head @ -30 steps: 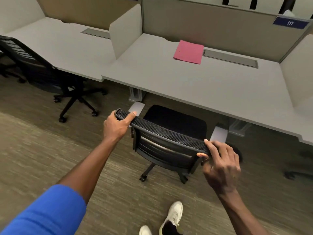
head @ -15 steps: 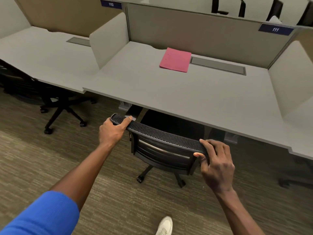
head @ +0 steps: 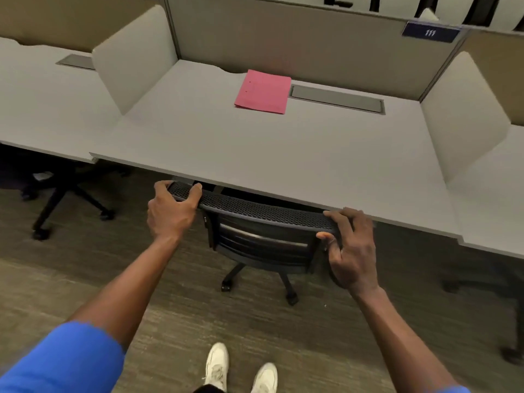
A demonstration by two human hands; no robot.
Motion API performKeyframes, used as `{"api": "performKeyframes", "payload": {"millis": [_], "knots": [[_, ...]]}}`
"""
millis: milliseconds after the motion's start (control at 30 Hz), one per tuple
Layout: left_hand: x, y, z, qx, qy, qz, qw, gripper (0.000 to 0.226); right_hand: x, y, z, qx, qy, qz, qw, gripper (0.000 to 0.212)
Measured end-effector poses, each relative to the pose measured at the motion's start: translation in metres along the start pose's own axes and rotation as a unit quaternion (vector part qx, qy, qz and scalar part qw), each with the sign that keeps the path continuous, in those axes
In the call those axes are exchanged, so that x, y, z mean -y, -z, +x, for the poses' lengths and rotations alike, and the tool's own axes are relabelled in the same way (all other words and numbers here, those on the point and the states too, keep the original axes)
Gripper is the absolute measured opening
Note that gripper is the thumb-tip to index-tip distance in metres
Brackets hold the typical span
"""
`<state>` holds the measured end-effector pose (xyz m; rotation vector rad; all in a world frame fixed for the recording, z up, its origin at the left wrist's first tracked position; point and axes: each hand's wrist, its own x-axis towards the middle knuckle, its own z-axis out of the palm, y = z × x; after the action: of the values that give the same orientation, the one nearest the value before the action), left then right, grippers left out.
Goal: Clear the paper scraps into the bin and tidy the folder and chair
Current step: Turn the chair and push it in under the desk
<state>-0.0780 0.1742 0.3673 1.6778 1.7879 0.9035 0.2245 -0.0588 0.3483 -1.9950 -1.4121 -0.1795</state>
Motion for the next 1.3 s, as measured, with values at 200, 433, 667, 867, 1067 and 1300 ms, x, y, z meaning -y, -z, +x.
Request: {"api": "performKeyframes", "payload": {"millis": [200,433,667,867,1067,1300], "knots": [[-0.011,-0.008,0.021,-0.007,0.01,0.025,1.0,0.079,-0.002,-0.01,0.02,0.011,0.004,-0.003,1.0,0.045],[-0.019,-0.02,0.04,0.029,0.011,0.007,0.999,0.08,-0.011,-0.019,0.038,0.017,0.0,-0.008,1.0,0.043],[-0.029,-0.031,0.052,0.045,0.019,0.003,0.999,0.078,-0.021,-0.024,0.056,0.024,-0.004,-0.021,0.999,0.049],[-0.032,-0.039,0.059,0.046,0.02,-0.011,0.999,0.076,-0.027,-0.027,0.067,0.028,-0.001,-0.017,0.999,0.048],[-0.031,-0.043,0.067,0.046,0.02,-0.02,0.999,0.076,-0.025,-0.031,0.067,0.026,-0.016,-0.016,0.999,0.049],[-0.029,-0.042,0.072,0.054,0.014,-0.029,0.998,0.076,-0.021,-0.032,0.07,0.027,-0.018,-0.016,0.999,0.049]]}}
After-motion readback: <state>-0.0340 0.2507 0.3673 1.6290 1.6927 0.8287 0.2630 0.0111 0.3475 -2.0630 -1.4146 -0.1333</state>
